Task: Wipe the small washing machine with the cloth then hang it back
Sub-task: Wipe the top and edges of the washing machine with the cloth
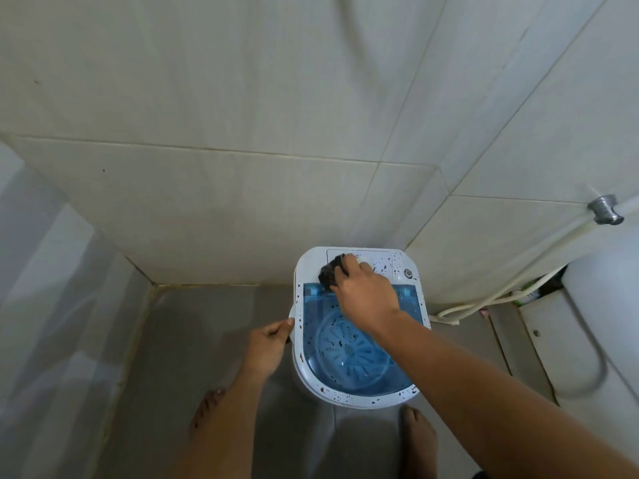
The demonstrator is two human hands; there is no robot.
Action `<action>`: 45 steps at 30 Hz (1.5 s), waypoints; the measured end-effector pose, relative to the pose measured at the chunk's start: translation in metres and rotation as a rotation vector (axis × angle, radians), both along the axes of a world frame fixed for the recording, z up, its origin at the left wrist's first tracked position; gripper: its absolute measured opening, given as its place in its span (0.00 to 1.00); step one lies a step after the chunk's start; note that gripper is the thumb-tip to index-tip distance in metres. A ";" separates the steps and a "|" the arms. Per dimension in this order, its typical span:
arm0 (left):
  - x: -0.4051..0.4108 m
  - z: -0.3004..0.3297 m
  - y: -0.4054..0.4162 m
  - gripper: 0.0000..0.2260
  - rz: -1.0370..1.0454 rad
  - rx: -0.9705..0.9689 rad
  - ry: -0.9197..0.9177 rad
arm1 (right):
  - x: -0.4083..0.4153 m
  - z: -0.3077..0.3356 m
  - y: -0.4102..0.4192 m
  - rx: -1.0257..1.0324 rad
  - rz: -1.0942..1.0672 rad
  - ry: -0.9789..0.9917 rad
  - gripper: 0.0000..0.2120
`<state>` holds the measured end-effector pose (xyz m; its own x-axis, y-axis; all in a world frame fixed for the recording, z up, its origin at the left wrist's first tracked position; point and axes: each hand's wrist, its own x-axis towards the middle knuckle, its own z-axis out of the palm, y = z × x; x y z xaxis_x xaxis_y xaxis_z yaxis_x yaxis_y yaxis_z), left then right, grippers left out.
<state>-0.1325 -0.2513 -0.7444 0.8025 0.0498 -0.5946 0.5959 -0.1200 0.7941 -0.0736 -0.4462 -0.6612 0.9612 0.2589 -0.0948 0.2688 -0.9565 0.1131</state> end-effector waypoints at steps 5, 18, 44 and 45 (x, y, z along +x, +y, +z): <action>0.001 0.000 -0.001 0.07 0.012 -0.014 -0.003 | 0.007 0.001 0.000 -0.031 -0.016 0.017 0.09; 0.002 0.000 0.000 0.08 0.018 -0.017 -0.019 | 0.012 -0.003 0.014 0.110 0.048 -0.043 0.14; -0.002 -0.007 -0.009 0.13 0.100 -0.112 -0.017 | 0.033 -0.008 0.029 0.121 0.301 -0.001 0.16; -0.002 -0.007 -0.009 0.13 0.098 -0.113 -0.015 | 0.034 -0.006 0.026 0.081 0.333 0.024 0.15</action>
<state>-0.1341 -0.2599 -0.7517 0.8061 0.0623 -0.5885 0.5879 0.0288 0.8084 -0.0392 -0.4203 -0.6674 0.8206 0.5655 -0.0828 0.5693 -0.8216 0.0304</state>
